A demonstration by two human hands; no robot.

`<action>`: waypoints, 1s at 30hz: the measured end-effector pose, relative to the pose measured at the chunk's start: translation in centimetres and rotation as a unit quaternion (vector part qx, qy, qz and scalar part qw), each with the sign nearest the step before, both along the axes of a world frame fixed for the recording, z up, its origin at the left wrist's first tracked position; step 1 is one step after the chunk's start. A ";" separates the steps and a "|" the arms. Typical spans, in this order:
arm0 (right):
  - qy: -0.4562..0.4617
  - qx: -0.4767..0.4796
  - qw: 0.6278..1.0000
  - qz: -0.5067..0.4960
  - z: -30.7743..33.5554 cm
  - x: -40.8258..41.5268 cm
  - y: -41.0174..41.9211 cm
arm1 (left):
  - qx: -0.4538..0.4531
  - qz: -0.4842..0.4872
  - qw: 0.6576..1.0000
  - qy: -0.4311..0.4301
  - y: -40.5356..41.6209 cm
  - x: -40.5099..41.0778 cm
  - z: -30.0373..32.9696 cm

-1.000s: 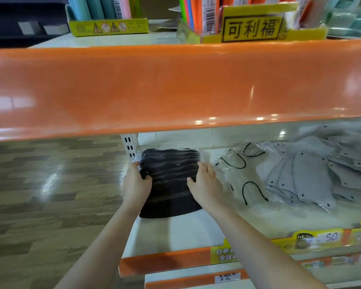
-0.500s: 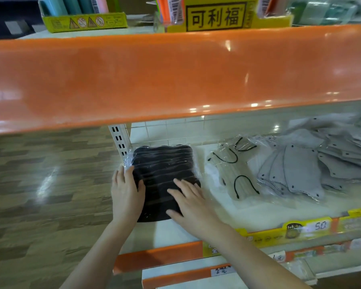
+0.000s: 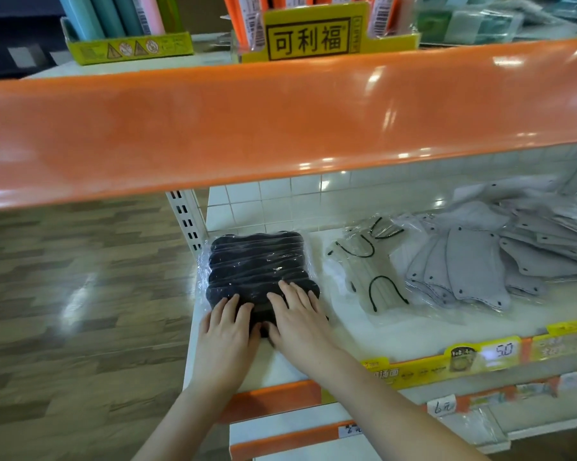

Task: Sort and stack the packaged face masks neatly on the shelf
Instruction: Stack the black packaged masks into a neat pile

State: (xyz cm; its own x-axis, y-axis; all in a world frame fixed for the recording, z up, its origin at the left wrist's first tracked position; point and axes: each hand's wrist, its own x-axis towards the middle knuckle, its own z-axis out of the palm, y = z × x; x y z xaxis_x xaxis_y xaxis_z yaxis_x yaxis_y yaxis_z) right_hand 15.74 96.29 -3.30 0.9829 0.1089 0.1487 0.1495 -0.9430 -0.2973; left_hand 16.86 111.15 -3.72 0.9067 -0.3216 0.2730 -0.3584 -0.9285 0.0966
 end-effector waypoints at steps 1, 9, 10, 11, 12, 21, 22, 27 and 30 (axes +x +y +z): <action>-0.008 0.001 1.000 0.000 0.1 0.1 -0.1 | -0.005 0.000 1.000 0.003 -0.1 -0.1 0.2; 0.008 0.042 0.999 0.008 3.3 -0.7 -4.0 | -0.046 0.004 0.999 -0.024 -3.5 -0.6 1.9; 0.006 0.043 0.999 0.004 3.4 -1.1 -4.9 | -0.052 0.004 0.999 -0.012 -4.2 -0.9 2.2; 0.001 0.043 0.999 0.000 3.4 -1.5 -5.9 | -0.059 0.005 0.998 -0.003 -5.1 -1.1 2.5; -0.004 0.043 0.999 -0.009 3.5 -1.9 -6.9 | -0.064 0.002 0.998 0.003 -5.9 -1.3 2.7; -0.063 -0.005 0.991 -0.122 2.5 -5.6 -17.8 | -0.084 -0.083 0.991 0.059 -15.9 -2.7 3.7; -0.049 -0.020 0.990 -0.129 2.3 -5.9 -19.1 | -0.075 -0.095 0.991 0.059 -17.1 -2.6 3.6; -0.012 -0.045 0.985 -0.165 1.7 -6.9 -24.7 | -0.092 -0.140 0.982 0.090 -23.1 -3.1 3.1; -0.024 -0.050 0.985 -0.166 1.7 -7.3 -27.2 | -0.137 -0.160 0.974 0.084 -26.2 -3.7 2.7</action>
State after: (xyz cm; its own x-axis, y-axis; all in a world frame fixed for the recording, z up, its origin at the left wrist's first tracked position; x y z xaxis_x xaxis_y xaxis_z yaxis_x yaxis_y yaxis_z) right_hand 8.47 69.12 -1.63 0.9590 -0.2011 0.1999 -0.1610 -0.9665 -0.1999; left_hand 13.15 85.00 -0.98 0.8114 -0.5304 0.2453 -0.5828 -0.7034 0.4069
